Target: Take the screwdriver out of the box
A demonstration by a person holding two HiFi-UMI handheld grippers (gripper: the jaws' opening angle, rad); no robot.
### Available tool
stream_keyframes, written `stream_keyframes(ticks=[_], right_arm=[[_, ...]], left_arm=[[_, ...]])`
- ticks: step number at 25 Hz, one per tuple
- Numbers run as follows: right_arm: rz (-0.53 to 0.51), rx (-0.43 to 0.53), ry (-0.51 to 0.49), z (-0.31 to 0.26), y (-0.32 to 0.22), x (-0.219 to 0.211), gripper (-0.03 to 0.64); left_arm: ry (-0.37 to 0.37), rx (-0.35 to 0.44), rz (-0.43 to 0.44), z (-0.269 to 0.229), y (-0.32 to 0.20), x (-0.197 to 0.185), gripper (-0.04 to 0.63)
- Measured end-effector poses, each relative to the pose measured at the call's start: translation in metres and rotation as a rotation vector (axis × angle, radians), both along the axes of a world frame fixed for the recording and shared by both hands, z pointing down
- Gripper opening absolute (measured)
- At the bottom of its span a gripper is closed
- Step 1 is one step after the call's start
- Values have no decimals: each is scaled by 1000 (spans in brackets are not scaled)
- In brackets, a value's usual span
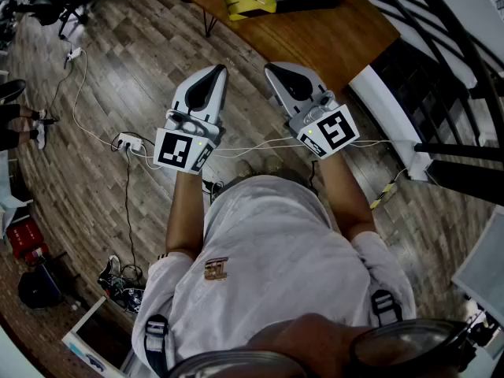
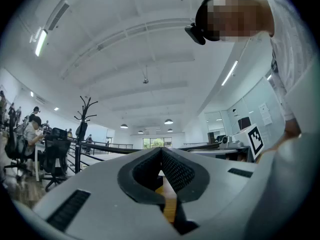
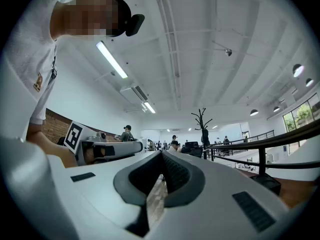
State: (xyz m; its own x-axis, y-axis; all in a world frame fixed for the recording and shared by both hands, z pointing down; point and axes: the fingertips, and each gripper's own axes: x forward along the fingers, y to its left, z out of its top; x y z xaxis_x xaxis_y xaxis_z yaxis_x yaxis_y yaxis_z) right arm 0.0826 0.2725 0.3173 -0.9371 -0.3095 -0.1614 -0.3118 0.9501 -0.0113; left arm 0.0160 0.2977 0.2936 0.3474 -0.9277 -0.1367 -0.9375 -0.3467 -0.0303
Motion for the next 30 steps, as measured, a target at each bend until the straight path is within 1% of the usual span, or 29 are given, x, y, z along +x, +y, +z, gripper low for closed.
stream_keyframes(ticks=[9,16,23,30], right_arm=[[2,7,-1,3,-4,8,31],[-15,-7,-12,2,-10,14,31],[-5,-25,-11,15,-38,31,32],[-19,-21,-19,23,-74,58,31]], left_arm=[[-2,-1,-8,4,-4,6,20],[6,-9,-13,5,-14,9,20],[1,-24,-28,17,-40,17,20],[-27,-17,-48,21,-76,41,20]])
